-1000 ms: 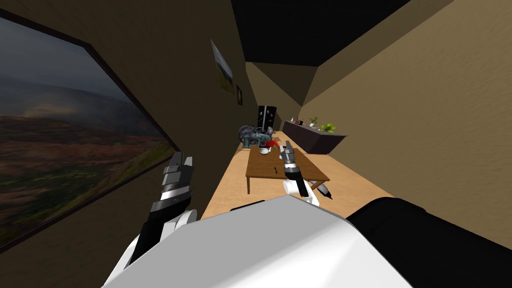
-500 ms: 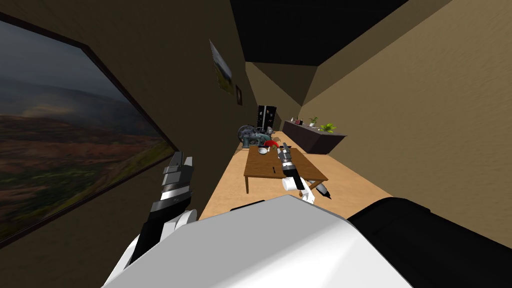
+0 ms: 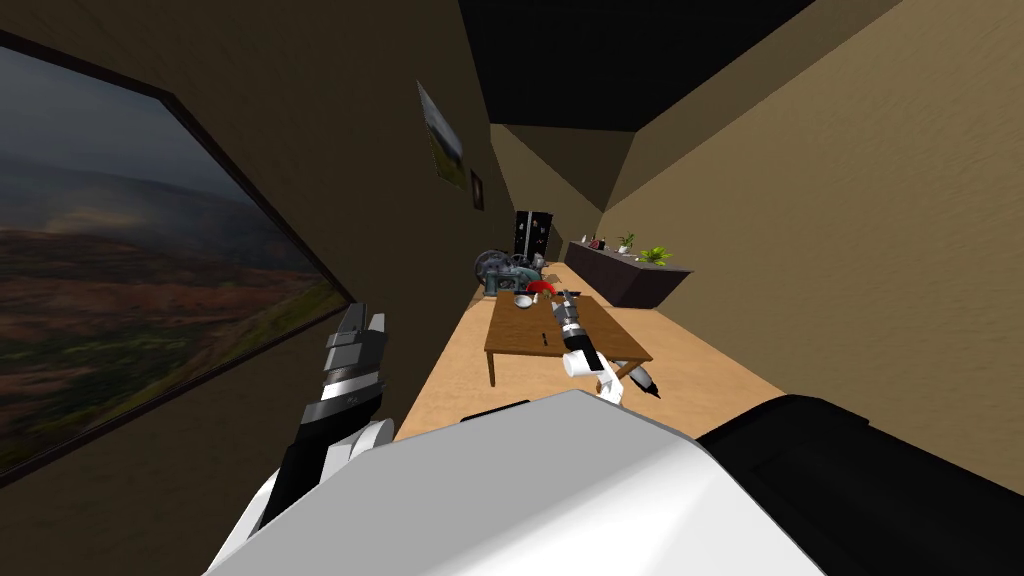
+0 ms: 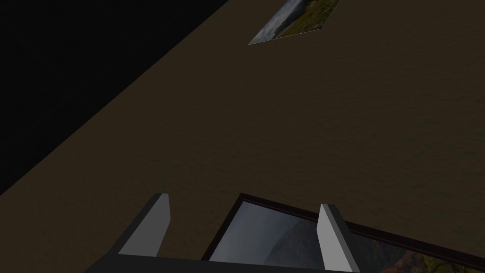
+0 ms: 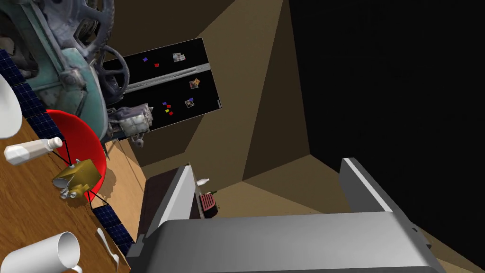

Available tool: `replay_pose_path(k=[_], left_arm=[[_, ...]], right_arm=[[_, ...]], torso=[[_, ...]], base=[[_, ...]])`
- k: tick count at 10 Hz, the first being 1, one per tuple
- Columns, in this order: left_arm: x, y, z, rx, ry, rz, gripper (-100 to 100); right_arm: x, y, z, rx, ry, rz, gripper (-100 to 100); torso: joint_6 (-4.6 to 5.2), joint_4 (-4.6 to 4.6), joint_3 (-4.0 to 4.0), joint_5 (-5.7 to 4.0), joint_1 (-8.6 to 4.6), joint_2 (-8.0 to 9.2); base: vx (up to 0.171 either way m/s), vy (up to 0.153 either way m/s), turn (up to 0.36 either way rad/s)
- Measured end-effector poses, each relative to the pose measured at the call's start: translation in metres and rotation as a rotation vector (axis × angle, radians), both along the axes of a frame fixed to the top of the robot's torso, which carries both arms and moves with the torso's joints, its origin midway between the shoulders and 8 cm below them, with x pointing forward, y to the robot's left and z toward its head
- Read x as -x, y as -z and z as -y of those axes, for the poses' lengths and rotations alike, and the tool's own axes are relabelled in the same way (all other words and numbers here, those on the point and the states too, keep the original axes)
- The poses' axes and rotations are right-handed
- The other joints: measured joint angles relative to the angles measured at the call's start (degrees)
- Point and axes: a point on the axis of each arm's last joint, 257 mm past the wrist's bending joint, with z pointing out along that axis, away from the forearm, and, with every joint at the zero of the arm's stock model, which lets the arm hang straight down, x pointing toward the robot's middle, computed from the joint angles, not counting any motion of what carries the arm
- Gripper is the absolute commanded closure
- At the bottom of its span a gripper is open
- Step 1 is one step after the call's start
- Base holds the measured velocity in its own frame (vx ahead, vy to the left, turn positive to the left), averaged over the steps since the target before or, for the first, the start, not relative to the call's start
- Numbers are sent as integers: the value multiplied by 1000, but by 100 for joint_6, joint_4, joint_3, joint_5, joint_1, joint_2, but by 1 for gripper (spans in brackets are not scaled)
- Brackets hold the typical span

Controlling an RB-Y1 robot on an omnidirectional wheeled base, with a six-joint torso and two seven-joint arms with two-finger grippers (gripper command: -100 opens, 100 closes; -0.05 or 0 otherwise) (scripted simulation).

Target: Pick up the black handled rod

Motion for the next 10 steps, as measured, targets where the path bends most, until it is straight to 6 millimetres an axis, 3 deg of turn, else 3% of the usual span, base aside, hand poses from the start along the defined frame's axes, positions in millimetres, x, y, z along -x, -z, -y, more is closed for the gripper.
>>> replay_pose_path(k=[10], left_arm=[[0, 0, 0, 0, 0, 0, 0]], right_arm=[[-49, 110, 30, -384, -15, -270, -100]], torso=[[0, -1, -3, 0, 1, -6]], base=[[-18, -53, 9]])
